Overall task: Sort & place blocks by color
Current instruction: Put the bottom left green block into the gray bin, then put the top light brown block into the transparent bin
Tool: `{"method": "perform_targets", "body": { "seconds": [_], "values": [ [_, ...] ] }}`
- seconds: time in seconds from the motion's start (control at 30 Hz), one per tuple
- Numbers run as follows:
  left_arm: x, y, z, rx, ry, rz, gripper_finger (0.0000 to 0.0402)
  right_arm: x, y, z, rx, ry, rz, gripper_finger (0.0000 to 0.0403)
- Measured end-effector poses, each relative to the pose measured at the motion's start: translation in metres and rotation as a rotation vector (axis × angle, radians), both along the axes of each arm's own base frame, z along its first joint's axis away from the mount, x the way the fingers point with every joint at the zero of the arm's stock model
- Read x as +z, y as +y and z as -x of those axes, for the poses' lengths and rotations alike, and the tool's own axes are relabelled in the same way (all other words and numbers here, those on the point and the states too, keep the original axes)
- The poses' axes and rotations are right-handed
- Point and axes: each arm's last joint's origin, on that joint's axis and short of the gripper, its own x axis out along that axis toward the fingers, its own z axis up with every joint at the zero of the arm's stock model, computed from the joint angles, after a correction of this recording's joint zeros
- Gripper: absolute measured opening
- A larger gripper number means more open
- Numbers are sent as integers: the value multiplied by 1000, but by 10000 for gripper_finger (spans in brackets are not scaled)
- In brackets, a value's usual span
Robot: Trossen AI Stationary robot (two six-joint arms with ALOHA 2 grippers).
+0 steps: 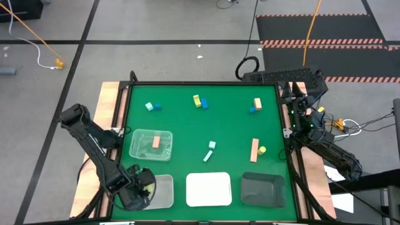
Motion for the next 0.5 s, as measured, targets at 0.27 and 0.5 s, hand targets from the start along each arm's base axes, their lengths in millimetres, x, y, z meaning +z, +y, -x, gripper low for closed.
{"method": "perform_targets", "body": {
  "seconds": [0.27, 0.5],
  "values": [
    [3, -1, -2, 55, -45, 31, 212, 0, 0, 0, 0, 0, 0, 223],
    [40, 12, -2, 208, -404, 21, 213, 0, 0, 0, 0, 0, 0, 223]
  ]
}}
